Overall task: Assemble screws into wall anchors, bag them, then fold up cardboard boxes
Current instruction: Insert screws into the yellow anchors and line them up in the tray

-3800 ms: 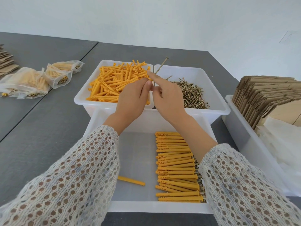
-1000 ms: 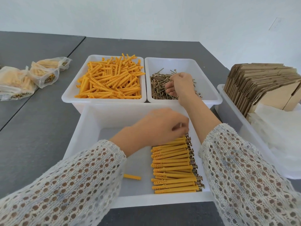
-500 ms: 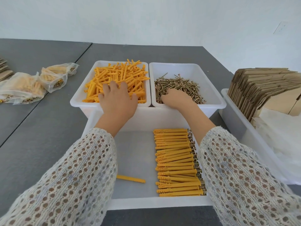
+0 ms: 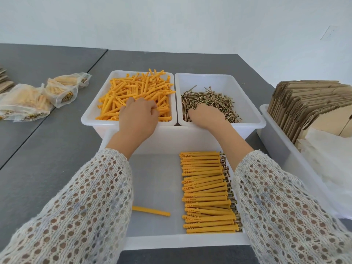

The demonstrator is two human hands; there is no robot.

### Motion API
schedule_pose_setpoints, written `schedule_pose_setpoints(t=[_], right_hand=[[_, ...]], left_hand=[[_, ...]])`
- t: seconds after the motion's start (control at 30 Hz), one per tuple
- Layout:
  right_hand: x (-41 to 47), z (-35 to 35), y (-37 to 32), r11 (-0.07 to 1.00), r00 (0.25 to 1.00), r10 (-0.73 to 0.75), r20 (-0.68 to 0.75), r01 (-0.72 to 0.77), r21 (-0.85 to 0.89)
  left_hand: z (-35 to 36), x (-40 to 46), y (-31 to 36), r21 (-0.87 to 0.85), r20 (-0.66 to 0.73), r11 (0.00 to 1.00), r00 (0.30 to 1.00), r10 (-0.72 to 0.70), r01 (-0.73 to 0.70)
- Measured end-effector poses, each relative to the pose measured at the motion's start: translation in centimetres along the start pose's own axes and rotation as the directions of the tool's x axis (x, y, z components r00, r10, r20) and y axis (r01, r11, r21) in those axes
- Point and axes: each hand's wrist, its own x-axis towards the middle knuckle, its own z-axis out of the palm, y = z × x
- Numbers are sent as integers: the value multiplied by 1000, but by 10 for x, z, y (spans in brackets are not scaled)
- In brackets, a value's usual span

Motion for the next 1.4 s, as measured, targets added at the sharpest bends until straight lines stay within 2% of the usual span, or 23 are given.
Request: schedule_pose_setpoints(t=[0.1,0.2,0.3,0.4,0.53,0.67,1.03,1.3,1.4], right_hand=[[-2,3,1,999,981,-22,-190,27,22],[-3,5,0,999,954,-41,-298,28,-45],[-3,6,-2,996,905,-61,-420,28,-84],[-5,5,-5,995,823,-89,-562,51,-83],[-9,4,-8,987,725,-161,-670,106,-123],[-10,3,-10,976,676,-218,-704,132,-175],[-15,0,-14,964,629,-266,-730,189,-188],[-13,-3,-8,983,673,-182,-717,112,-144],[-15,-2,-10,978,673,-207,-710,118,-173]], left_hand=[[2,-1,4,38,-96,996,992,81,-77],[5,-3,8,99,-157,983,973,167,-152],[8,-7,14,87,-159,967,954,253,-241],[9,-10,19,28,-134,933,924,359,-359],[10,-13,28,-39,-105,891,888,447,-453],[11,-17,31,-14,-143,877,869,474,-480],[13,-15,31,-22,-135,909,902,409,-416],[13,-15,31,-44,-153,906,899,410,-421],[13,-14,30,-45,-154,908,901,406,-417]])
